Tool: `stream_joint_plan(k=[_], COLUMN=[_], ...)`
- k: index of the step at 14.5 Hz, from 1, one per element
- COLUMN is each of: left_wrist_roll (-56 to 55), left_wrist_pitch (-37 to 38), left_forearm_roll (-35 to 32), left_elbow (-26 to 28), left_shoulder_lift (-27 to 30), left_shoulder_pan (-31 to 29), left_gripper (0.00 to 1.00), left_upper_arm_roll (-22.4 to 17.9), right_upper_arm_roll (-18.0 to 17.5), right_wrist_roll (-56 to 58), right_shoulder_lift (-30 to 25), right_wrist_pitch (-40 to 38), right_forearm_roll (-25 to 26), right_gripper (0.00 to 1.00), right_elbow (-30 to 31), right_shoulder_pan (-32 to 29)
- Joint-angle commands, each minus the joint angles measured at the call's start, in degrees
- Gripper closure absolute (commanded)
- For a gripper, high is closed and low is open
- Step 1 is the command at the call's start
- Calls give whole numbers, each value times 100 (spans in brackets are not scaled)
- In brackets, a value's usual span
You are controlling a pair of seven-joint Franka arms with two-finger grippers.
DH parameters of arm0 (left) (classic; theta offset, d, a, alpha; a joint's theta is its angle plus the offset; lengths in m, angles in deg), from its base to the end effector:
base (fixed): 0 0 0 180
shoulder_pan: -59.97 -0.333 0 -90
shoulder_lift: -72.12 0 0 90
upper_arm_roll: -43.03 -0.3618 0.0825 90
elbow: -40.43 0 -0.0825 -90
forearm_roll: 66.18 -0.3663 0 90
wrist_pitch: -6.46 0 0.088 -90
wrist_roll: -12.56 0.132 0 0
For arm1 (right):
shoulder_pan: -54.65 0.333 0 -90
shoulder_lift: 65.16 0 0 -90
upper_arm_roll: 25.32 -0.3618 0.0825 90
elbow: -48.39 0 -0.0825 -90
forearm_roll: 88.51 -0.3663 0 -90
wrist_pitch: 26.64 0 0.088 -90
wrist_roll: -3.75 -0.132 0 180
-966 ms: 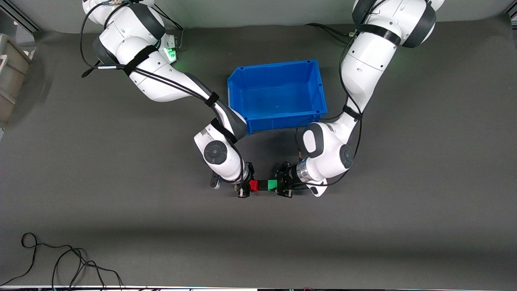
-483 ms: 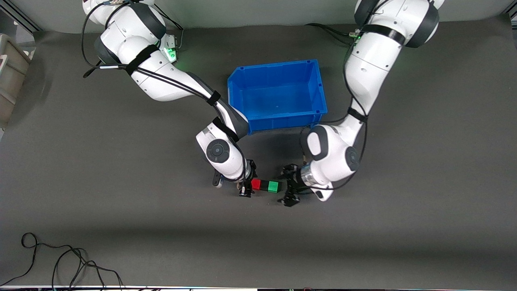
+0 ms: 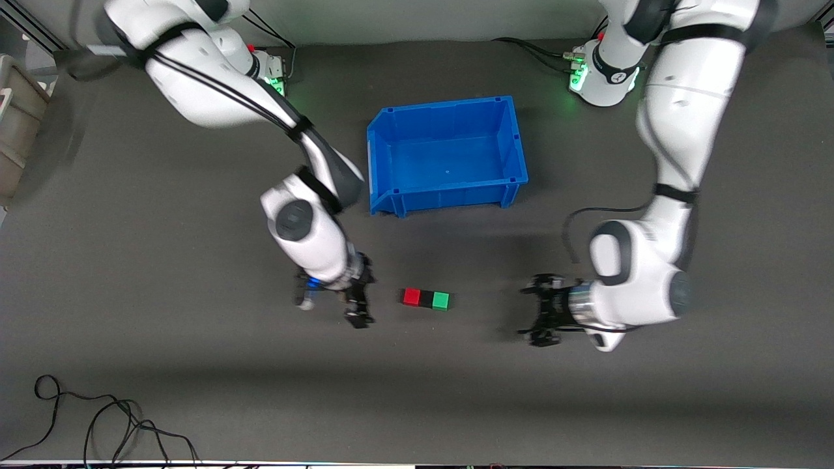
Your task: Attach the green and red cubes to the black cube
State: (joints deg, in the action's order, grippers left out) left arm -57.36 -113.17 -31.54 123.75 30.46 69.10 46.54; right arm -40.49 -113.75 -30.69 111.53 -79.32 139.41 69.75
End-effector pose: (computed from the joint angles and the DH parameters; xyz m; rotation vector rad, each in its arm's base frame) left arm 0.7081 -0.1910 0.2792 2.1316 1.6983 -0.6040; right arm 0.6520 0.3368 0.3413 -2.1427 1.9537 -0.0687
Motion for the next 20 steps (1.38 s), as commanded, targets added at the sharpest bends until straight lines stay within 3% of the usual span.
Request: stream_joint_plan(k=[1, 4, 8, 11, 13, 14, 17, 20], left_wrist_roll=[723, 1663, 3156, 4221, 4923, 5345, 6297, 6360], left_wrist_pitch=[1052, 1862, 2881, 3050, 3059, 3033, 3059, 3024], left_forearm_roll=[-684, -1405, -2180, -2696, -3119, -3173, -3174, -3174], left_elbow=[123, 114, 52, 61, 61, 70, 96, 193], left_shoulder_lift=[544, 1089, 1897, 2504, 2829, 2970, 3331, 3612], left_shoulder_pan=[-612, -1061, -1474, -1493, -1405, -1361, -1361, -1326], left_gripper=[0, 0, 0, 0, 0, 0, 0, 0], left_upper_arm_roll=[53, 53, 53, 62, 106, 106, 97, 106], right_upper_arm_roll=[-13, -4, 14, 14, 40, 127, 856, 1191], right_wrist_roll=[1222, 3851, 4635, 6612, 7429, 7991, 9136, 9797], right_shoulder_lift=[-1292, -1740, -2461, -2796, -3085, -3209, -3490, -3588], right_wrist_pitch=[-191, -1078, -2669, -2987, -3154, -3251, -3681, -4295], right_forearm_roll=[92, 14, 22, -65, -529, -714, -1347, -1385], right_gripper=[0, 0, 0, 0, 0, 0, 0, 0], right_elbow=[1199, 1190, 1191, 1182, 1208, 1208, 1138, 718], right_shoulder_pan=[-226, -532, -736, -1060, -1341, -1447, -1465, -1492])
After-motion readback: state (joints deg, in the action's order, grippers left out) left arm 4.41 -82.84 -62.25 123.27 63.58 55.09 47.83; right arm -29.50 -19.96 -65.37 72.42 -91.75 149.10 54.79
